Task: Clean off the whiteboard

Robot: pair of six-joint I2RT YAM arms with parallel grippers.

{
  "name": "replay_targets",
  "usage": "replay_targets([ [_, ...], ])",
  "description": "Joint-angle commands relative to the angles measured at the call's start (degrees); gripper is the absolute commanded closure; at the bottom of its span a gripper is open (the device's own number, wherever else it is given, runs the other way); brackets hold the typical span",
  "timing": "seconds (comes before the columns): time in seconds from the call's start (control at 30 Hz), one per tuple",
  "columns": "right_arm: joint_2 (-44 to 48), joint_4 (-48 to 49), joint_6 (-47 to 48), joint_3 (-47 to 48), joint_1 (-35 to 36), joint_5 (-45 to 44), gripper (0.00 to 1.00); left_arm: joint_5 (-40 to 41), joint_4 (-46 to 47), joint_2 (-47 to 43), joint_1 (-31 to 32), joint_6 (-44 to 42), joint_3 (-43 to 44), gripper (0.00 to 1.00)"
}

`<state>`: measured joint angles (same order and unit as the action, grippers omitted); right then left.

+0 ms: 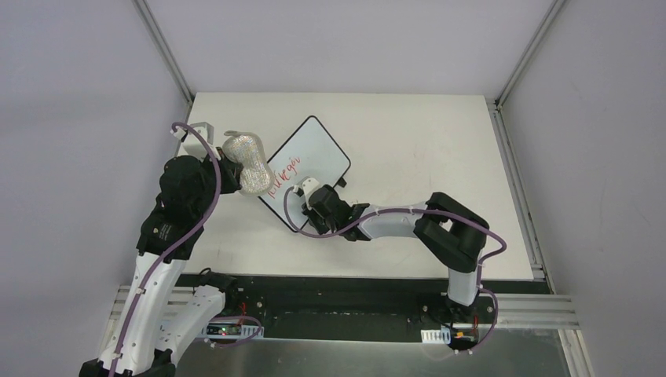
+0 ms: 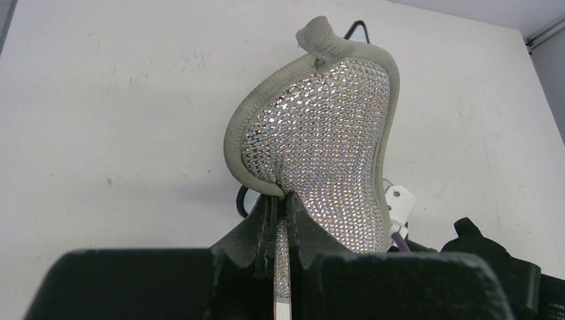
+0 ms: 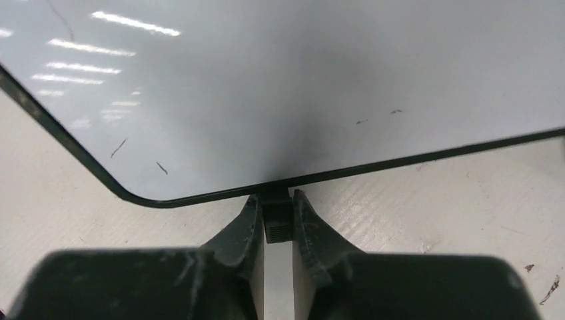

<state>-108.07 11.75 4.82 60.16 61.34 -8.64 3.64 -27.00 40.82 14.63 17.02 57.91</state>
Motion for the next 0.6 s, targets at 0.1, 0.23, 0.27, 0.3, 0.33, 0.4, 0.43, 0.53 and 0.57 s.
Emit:
replay_targets([
  [0.1, 1.81, -5.51, 0.10, -2.78, -0.17, -1.06, 0.99, 1.30, 1.43, -0.65, 0.22, -0.58, -0.67, 1.00],
  [0.23, 5.04, -5.60, -1.65, -7.65, -0.60, -0.82, 0.93, 0.30, 1.76, -0.53, 0.20, -0.34, -0.96, 1.00],
  [0.27, 5.98, -5.39, -2.23, -9.00, -0.65, -1.11, 0.83, -0.15, 1.82, -0.41, 0.22, -0.25, -0.92, 1.00],
  [0.3, 6.94, -5.34, -2.86, -10.21, -0.64, -1.34, 0.70, -0.73, 1.97, -0.25, 0.24, -0.15, -0.95, 1.00],
  [0.33, 7.99, -5.33, -3.73, -11.27, -0.67, -1.71, 0.60, -1.27, 2.14, -0.11, 0.22, -0.04, -1.00, 1.00],
  [0.4, 10.44, -6.09, -7.00, -12.76, -0.62, -3.43, 0.39, -2.57, 2.45, 0.26, 0.22, 0.06, -1.04, 1.00],
  [0.43, 11.92, -7.05, -8.81, -13.36, -0.62, -3.94, 0.33, -3.38, 2.71, 0.51, 0.22, 0.04, -0.98, 1.00],
  [0.53, 17.89, -9.91, -16.30, -15.56, -0.57, -7.11, 0.25, -8.80, 3.68, 1.90, 1.03, 0.12, -0.72, 1.00],
  [0.57, 20.89, -11.19, -20.18, -16.12, -0.60, -9.08, 0.24, -10.15, 4.03, 2.48, 1.66, 0.12, -0.65, 1.00],
])
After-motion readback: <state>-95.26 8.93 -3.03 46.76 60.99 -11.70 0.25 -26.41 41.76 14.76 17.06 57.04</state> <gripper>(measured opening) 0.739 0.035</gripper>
